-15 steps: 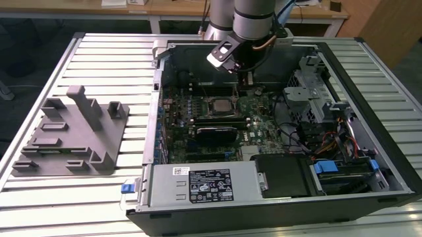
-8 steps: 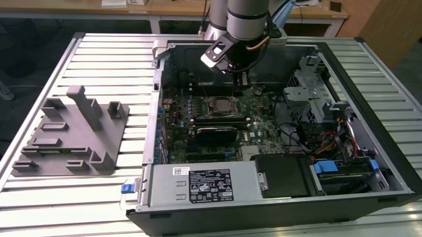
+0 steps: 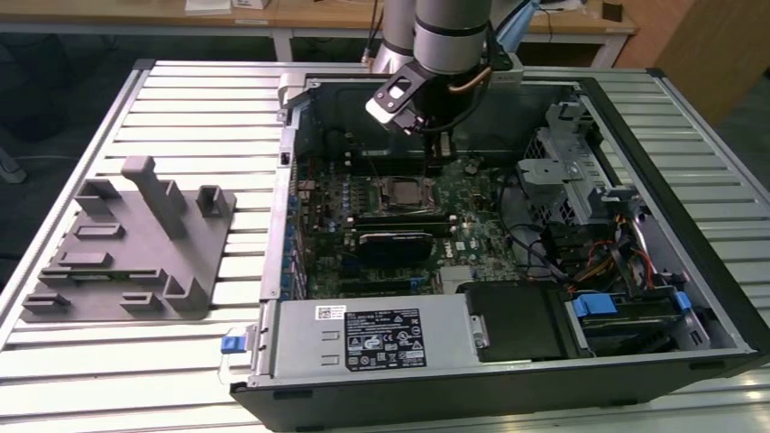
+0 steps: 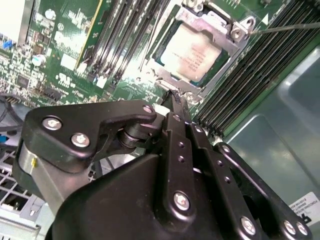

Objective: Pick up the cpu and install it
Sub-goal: 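Close the cpu cover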

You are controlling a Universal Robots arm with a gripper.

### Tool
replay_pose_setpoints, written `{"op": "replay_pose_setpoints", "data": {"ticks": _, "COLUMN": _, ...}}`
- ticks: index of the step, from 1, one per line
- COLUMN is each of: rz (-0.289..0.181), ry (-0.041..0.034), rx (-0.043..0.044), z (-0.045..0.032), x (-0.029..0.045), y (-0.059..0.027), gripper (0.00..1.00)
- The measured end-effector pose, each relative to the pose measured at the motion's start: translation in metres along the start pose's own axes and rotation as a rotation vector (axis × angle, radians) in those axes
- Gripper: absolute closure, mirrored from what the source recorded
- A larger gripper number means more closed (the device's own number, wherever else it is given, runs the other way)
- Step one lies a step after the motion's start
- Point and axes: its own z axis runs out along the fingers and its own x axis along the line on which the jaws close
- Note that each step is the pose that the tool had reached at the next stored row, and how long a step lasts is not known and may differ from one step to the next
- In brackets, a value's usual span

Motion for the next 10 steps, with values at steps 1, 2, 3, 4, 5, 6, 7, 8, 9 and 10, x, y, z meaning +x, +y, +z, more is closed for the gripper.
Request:
{"op": "replay_pose_setpoints", "data": {"ticks": 1, "rz": 0.000, "ry": -0.0009, "rx": 0.0054, "z": 0.0002, "x": 0.0000, "y": 0.0000, "gripper": 0.89}}
{"op": "replay_pose_setpoints", "data": {"ticks": 2, "rz": 0.000, "ry": -0.0013, "rx": 0.0065, "z": 0.0003, "x": 0.0000, "y": 0.0000, "gripper": 0.89}}
{"op": "replay_pose_setpoints", "data": {"ticks": 3, "rz": 0.000, "ry": -0.0013, "rx": 0.0066, "z": 0.0003, "x": 0.0000, "y": 0.0000, "gripper": 0.89}}
{"op": "replay_pose_setpoints", "data": {"ticks": 4, "rz": 0.000, "ry": -0.0013, "rx": 0.0066, "z": 0.0003, "x": 0.0000, "y": 0.0000, "gripper": 0.89}}
{"op": "replay_pose_setpoints", "data": {"ticks": 5, "rz": 0.000, "ry": -0.0013, "rx": 0.0066, "z": 0.0003, "x": 0.0000, "y": 0.0000, "gripper": 0.89}}
{"op": "replay_pose_setpoints", "data": {"ticks": 6, "rz": 0.000, "ry": -0.0013, "rx": 0.0066, "z": 0.0003, "x": 0.0000, "y": 0.0000, "gripper": 0.89}}
{"op": "replay_pose_setpoints", "data": {"ticks": 7, "rz": 0.000, "ry": -0.0013, "rx": 0.0066, "z": 0.0003, "x": 0.0000, "y": 0.0000, "gripper": 0.89}}
{"op": "replay_pose_setpoints", "data": {"ticks": 8, "rz": 0.000, "ry": -0.0013, "rx": 0.0066, "z": 0.0004, "x": 0.0000, "y": 0.0000, "gripper": 0.89}}
{"op": "replay_pose_setpoints", "data": {"ticks": 9, "rz": 0.000, "ry": -0.0011, "rx": 0.0065, "z": 0.0006, "x": 0.0000, "y": -0.0003, "gripper": 0.89}}
{"op": "replay_pose_setpoints", "data": {"ticks": 10, "rz": 0.000, "ry": -0.0010, "rx": 0.0064, "z": 0.0009, "x": 0.0000, "y": -0.0010, "gripper": 0.89}}
